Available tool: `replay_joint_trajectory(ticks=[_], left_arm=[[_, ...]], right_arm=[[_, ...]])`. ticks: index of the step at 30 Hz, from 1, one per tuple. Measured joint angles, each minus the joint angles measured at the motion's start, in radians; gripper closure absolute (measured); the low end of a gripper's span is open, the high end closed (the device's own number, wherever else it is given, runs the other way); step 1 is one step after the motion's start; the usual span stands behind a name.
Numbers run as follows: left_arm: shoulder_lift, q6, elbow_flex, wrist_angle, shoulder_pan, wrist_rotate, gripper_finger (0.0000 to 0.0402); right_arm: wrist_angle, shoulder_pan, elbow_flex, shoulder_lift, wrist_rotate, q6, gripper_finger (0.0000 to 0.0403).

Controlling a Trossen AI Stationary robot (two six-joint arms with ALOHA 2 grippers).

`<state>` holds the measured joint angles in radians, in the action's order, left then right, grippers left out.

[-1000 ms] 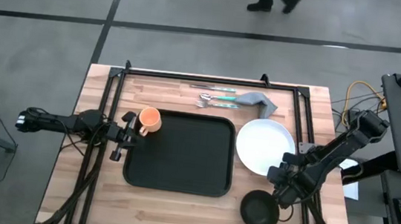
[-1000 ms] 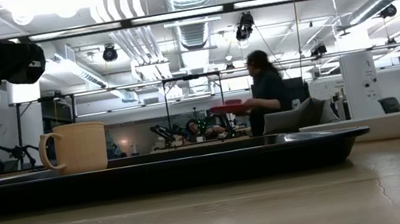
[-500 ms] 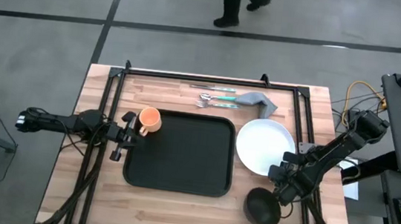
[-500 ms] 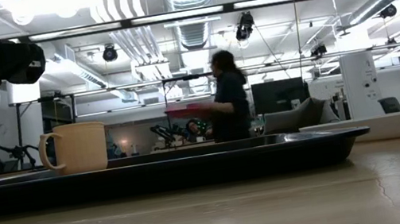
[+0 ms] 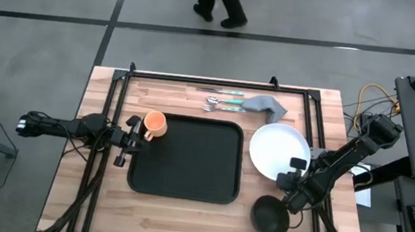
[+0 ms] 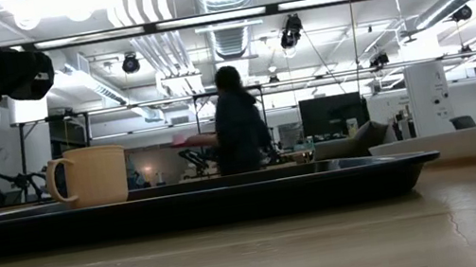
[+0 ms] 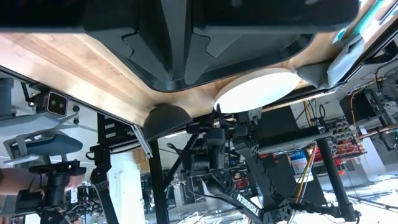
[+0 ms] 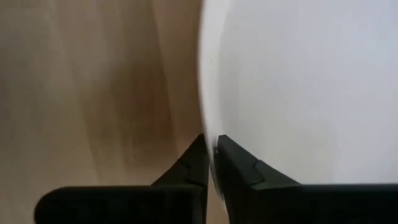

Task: Set up tray
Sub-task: Put the white plate at the bottom of the yellow mug on the black tray

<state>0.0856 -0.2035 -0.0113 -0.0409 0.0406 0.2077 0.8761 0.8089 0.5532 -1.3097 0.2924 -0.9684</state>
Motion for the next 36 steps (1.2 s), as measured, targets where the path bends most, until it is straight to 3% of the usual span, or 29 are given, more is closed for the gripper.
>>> replay_joint_trajectory(ticks=[8, 17, 28, 36], left_arm=[[0.000, 0.000, 0.000, 0.000, 0.000, 0.000, 0.0379], [0.000, 0.000, 0.000, 0.000, 0.000, 0.000, 0.0379], [0.000, 0.000, 0.000, 0.000, 0.000, 0.000, 0.0379], [0.000, 0.000, 0.000, 0.000, 0.000, 0.000, 0.0379]], right_arm=[[0.025, 0.000, 0.052, 0.000, -0.002, 0.038, 0.0394], [0.175, -0.004, 0.156, 0.000, 0.040, 0.062, 0.0395], [0.207, -0.007, 0.267, -0.001, 0.140, 0.283, 0.0395], [0.209, -0.069, 0.336, -0.010, 0.182, 0.449, 0.0395]])
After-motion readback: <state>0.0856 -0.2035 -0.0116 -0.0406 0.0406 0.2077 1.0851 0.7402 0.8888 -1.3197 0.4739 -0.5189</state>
